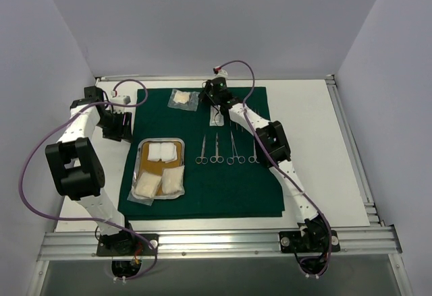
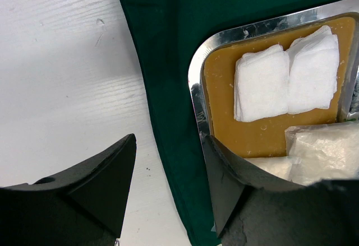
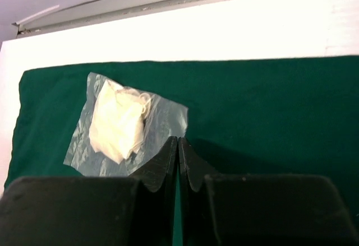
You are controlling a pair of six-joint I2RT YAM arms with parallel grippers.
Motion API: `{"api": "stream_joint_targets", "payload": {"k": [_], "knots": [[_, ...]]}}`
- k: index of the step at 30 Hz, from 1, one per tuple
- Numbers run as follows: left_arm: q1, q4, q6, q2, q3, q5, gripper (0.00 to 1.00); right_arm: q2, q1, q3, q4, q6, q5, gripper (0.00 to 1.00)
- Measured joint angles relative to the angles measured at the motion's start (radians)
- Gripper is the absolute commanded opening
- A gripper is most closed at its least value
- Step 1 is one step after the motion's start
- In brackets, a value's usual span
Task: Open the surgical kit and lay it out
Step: Place the medical item in the surgical kit, then pick up the medical item from the container.
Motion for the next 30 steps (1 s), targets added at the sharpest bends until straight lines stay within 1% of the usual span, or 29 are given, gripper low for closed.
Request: {"api": "stream_joint_targets", "payload": {"k": [5, 6, 8, 9, 12, 13, 15, 20, 23, 24, 26, 28, 30], "knots": [[0.0, 0.0, 0.0, 0.0, -0.001, 0.0, 0.61, 0.039, -0.018, 0.024, 0.034, 0.01, -0.015, 0.0], [0.0, 0.0, 0.0, 0.0, -0.002, 0.0, 0.61, 0.047, -0.022, 0.026, 0.041, 0.017, -0.021, 0.01], [0.0, 0.0, 0.0, 0.0, -0.003, 0.0, 0.61, 0.052, -0.026, 0.027, 0.051, 0.023, -0.034, 0.07], [0.0, 0.0, 0.0, 0.0, -0.005, 0.0, 0.61, 0.052, -0.029, 0.027, 0.053, 0.023, -0.036, 0.14], [0.0, 0.0, 0.002, 0.0, -0.008, 0.005, 0.61, 0.048, -0.03, 0.018, 0.071, 0.019, -0.041, 0.23], [0.0, -0.001, 0.003, -0.001, -0.009, 0.007, 0.61, 0.036, -0.03, -0.006, 0.085, 0.018, -0.041, 0.29], [0.0, -0.003, 0.008, -0.004, -0.013, 0.014, 0.61, 0.001, -0.029, -0.055, 0.095, 0.006, -0.039, 0.34], [0.0, -0.034, 0.034, -0.053, -0.043, 0.042, 0.62, -0.147, -0.01, -0.204, 0.039, -0.06, 0.003, 0.39], [-0.005, -0.071, 0.069, -0.124, -0.092, 0.053, 0.62, -0.299, 0.026, -0.312, -0.028, -0.115, 0.067, 0.45], [-0.007, -0.08, 0.08, -0.148, -0.109, 0.052, 0.62, -0.356, 0.046, -0.346, -0.055, -0.131, 0.089, 0.53], [-0.01, -0.095, 0.094, -0.186, -0.146, 0.043, 0.62, -0.475, 0.098, -0.423, -0.08, -0.159, 0.122, 0.61], [-0.011, -0.1, 0.103, -0.212, -0.176, 0.027, 0.62, -0.59, 0.162, -0.5, -0.109, -0.177, 0.137, 0.64], [-0.011, -0.099, 0.105, -0.229, -0.204, 0.014, 0.62, -0.685, 0.23, -0.576, -0.123, -0.181, 0.143, 0.62]]}}
